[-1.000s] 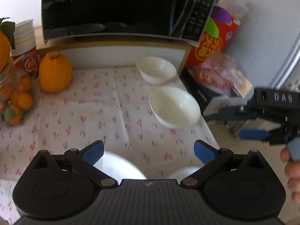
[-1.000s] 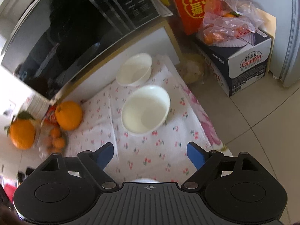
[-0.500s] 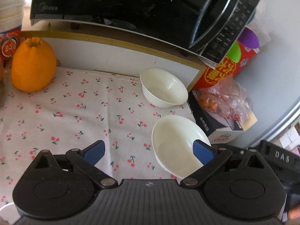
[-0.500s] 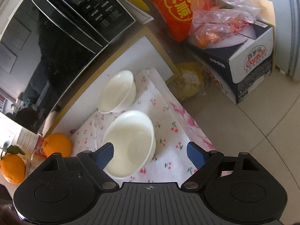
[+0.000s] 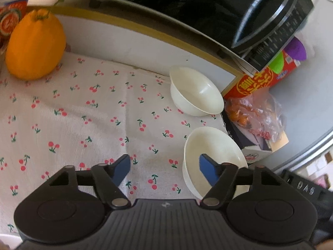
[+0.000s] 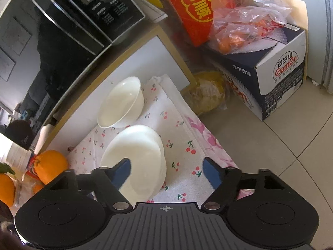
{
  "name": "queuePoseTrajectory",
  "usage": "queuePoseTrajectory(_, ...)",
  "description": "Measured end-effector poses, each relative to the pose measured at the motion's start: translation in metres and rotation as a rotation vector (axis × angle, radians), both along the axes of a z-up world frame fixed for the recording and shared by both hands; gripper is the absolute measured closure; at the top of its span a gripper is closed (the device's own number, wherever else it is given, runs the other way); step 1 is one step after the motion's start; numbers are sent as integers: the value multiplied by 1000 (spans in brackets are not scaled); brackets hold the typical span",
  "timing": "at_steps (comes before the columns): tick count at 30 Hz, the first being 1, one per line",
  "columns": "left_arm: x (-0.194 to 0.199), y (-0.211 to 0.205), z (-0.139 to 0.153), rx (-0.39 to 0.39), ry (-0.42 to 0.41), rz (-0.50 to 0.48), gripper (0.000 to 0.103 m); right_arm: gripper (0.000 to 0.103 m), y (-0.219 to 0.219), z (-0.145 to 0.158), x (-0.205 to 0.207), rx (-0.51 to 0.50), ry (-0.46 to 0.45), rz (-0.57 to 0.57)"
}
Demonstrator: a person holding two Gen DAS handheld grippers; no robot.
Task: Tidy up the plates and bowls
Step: 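Move both grippers to the cream bowl and close on its rim, then lift the cream bowl and carry it toward the white bowl with both grippers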
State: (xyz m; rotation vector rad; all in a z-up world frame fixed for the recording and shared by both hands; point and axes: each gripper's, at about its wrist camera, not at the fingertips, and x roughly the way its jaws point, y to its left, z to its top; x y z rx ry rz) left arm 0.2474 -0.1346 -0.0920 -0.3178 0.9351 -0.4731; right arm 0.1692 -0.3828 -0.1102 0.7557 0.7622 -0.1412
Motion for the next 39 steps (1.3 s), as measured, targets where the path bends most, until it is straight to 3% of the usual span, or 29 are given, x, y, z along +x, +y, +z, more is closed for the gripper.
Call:
queuePoseTrajectory(6,3,6,-2,-70,51,25,54,50,8,1,2,-29,1,12)
queuePoseTrajectory(15,-1,-7,-1,-87,54,-9,68,70,10,-4,3,-28,9,3)
queuePoseTrajectory(21,-4,-16,0,-43,35,-43,91,81,17,-1,4,-46,0,38)
queuePoseTrajectory(39,-41,-13,37,33,-92,-58,93,84,33,30,-17,-106,-30,104)
